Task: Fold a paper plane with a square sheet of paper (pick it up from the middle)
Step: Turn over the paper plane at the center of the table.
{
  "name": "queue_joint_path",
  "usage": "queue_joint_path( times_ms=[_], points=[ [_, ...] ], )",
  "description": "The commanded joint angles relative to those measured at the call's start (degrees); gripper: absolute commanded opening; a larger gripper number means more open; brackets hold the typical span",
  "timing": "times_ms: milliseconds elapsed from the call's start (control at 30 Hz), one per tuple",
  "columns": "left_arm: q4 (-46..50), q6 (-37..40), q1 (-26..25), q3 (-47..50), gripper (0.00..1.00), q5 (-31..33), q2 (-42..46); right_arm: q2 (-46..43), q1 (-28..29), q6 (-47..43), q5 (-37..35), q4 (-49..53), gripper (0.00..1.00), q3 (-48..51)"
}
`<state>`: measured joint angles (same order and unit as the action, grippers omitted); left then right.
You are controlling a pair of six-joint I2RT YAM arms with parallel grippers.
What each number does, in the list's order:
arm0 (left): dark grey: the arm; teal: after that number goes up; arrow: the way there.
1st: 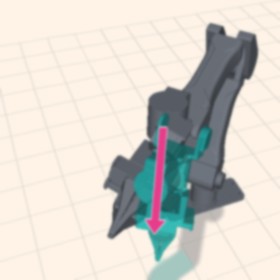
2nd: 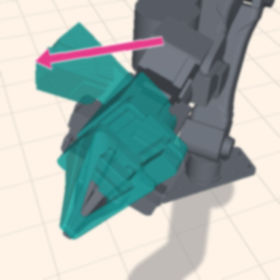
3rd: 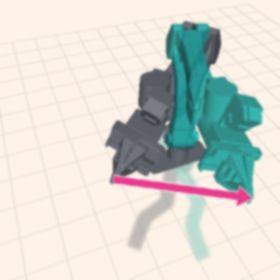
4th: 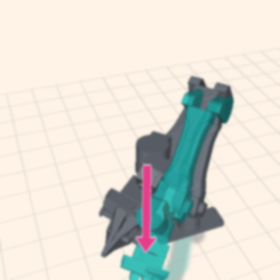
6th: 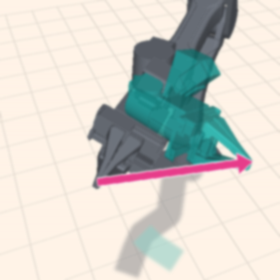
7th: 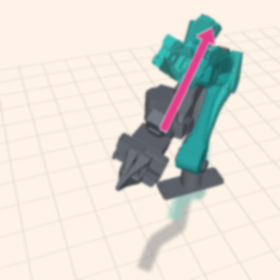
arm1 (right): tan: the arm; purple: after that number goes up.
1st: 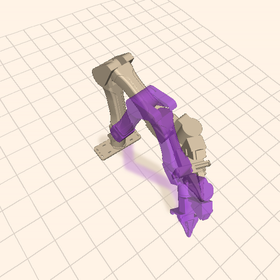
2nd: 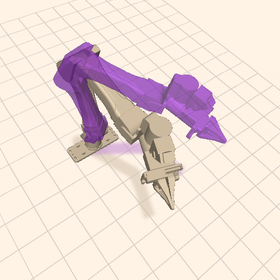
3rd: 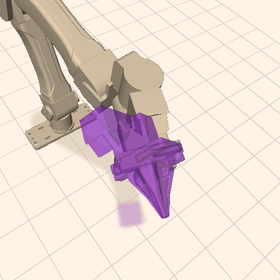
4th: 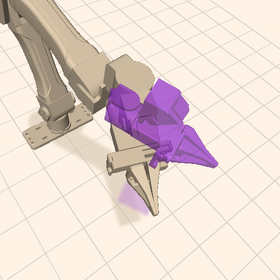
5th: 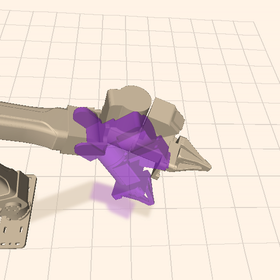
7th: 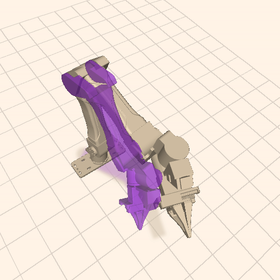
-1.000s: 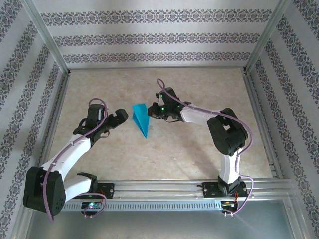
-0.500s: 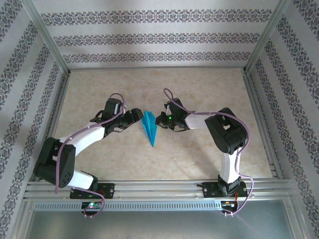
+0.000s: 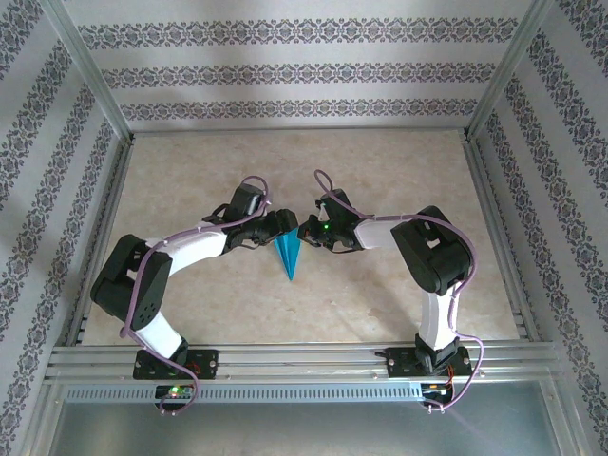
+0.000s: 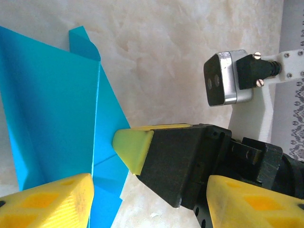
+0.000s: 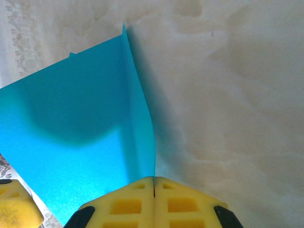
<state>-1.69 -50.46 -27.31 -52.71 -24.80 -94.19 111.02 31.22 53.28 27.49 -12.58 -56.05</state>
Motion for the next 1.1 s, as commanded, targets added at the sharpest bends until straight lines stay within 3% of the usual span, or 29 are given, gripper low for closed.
queue_joint_path(
  times_ms=[0,133,600,767,1067],
  points=[
    [5.6,0.8,-0.8,-1.5,0.64,4.0,-1.1,-1.5,-0.5,0.8,-0.6,-0.9,0.0,1.0],
    [6.2,0.5,-0.8,-0.5,0.66,6.1,-1.1,-1.6,-0.7,1.0,-0.8,-0.9,0.0,1.3],
    [7.9,1.2,-1.1,2.0,0.69,4.6,-2.5,-1.3,-1.0,2.0,-0.9,-1.0,0.0,1.8],
    [6.2,2.4,-1.7,1.9,0.64,1.0,-2.8,-1.2,-1.0,2.2,-0.6,-1.0,0.0,1.7],
    [10.9,3.6,-3.6,0.3,0.58,1.7,-3.3,-1.0,-1.1,2.3,-0.6,-0.9,0.0,1.5]
  ],
)
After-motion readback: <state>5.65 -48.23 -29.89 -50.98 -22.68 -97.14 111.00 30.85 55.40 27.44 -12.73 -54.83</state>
